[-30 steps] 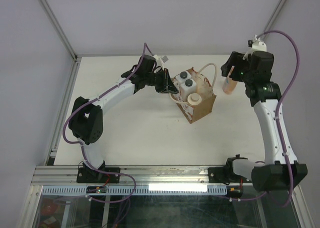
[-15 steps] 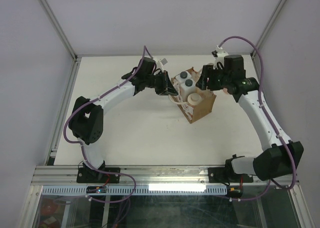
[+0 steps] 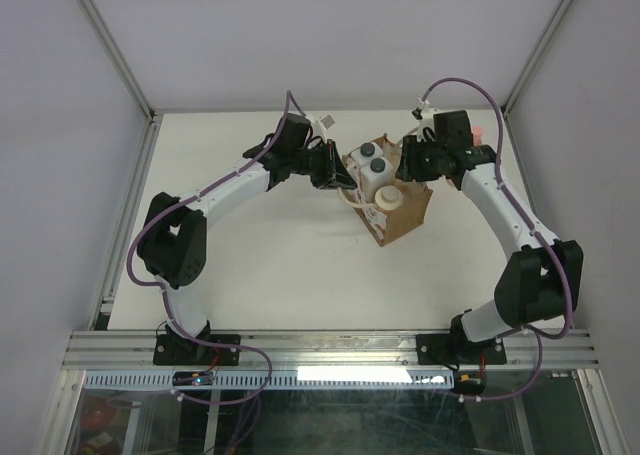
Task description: Take the personal care products out of the canvas bag
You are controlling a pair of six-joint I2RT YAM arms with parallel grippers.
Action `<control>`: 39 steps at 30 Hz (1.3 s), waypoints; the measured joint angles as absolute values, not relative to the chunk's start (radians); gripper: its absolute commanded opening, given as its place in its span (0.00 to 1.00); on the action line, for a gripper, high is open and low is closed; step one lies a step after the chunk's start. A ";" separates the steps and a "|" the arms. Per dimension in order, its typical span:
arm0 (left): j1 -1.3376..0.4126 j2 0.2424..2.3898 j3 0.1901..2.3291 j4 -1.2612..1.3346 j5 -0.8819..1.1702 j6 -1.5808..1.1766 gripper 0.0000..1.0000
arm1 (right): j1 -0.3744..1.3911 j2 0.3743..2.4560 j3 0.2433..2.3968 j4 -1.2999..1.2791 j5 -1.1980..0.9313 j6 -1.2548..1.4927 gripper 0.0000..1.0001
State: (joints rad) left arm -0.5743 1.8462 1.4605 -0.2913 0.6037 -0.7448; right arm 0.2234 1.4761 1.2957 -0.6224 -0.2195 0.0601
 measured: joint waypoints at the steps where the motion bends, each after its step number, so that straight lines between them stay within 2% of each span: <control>1: -0.574 1.846 1.460 -0.291 0.604 -0.745 0.00 | 0.221 1.485 1.296 -0.620 -0.220 0.058 0.42; 25: -0.574 1.847 1.462 -0.292 0.605 -0.744 0.00 | 0.213 1.666 1.309 -0.525 -0.222 0.051 0.40; 36: -0.574 1.847 1.462 -0.292 0.610 -0.744 0.00 | 0.222 1.721 1.338 -0.486 -0.217 0.052 0.30; 39: -0.574 1.847 1.462 -0.292 0.611 -0.743 0.00 | 0.230 1.737 1.351 -0.482 -0.209 0.050 0.23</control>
